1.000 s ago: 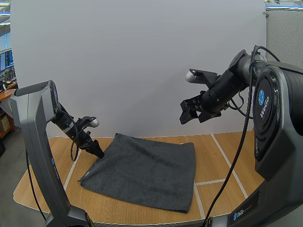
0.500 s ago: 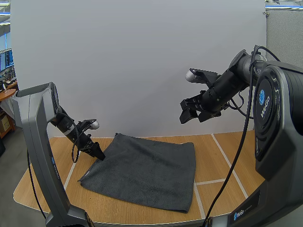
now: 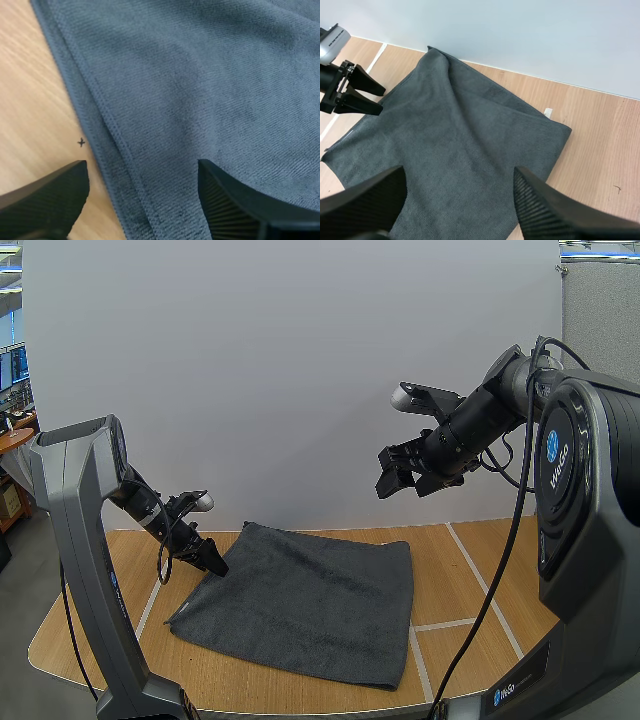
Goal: Fold the towel
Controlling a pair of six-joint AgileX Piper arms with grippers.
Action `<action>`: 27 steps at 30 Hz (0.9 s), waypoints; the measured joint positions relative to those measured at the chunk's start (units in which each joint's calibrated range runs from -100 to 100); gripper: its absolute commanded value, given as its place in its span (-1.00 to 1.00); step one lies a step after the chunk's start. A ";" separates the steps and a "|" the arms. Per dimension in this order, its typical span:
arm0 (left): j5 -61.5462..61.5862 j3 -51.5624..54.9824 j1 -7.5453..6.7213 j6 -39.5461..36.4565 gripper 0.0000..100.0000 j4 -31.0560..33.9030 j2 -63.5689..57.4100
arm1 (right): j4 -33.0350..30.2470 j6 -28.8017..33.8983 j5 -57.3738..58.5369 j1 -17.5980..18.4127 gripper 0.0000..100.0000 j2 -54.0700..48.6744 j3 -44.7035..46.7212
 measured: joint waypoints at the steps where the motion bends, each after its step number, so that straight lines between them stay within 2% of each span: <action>1: 0.00 0.00 -0.10 0.00 1.00 0.00 0.00 | 0.23 0.00 0.00 0.00 1.00 0.00 0.00; 7: 0.00 -0.40 -1.56 0.00 1.00 1.76 0.00 | 0.57 0.00 0.00 0.00 1.00 0.00 0.00; 10: 0.00 -0.56 -3.01 0.00 1.00 3.55 -0.12 | 0.57 0.00 0.00 0.00 1.00 0.00 0.00; 11: 0.00 -0.56 -3.00 -0.09 0.93 3.55 -0.12 | 0.57 0.00 0.00 0.00 1.00 0.00 0.00; 13: 0.00 -0.56 -3.00 -0.19 0.73 3.55 -0.12 | 0.57 0.00 0.00 0.00 1.00 0.00 0.00; 14: 0.00 -0.56 -3.00 -0.19 0.54 3.55 -0.12 | 0.57 0.00 0.00 0.00 1.00 0.00 0.00; 17: -0.28 -0.56 -3.00 -0.33 -0.20 3.90 -0.12 | 0.57 0.00 0.00 0.00 1.00 0.00 0.00; 18: -0.28 -0.56 -3.02 -0.33 -0.52 4.01 -0.12 | 0.57 0.00 0.00 0.00 1.00 0.00 0.00; 19: -0.28 -0.56 -3.02 -0.43 -0.73 4.05 -0.12 | 0.57 0.00 0.00 0.00 1.00 0.00 0.00; 21: -0.47 -0.56 -3.02 -0.46 -1.00 4.44 -0.12 | 0.57 0.00 0.00 0.00 1.00 0.00 0.00; 27: 0.00 -0.56 -3.02 -0.95 -1.00 7.30 0.23 | 0.57 0.00 0.00 0.00 1.00 0.00 0.00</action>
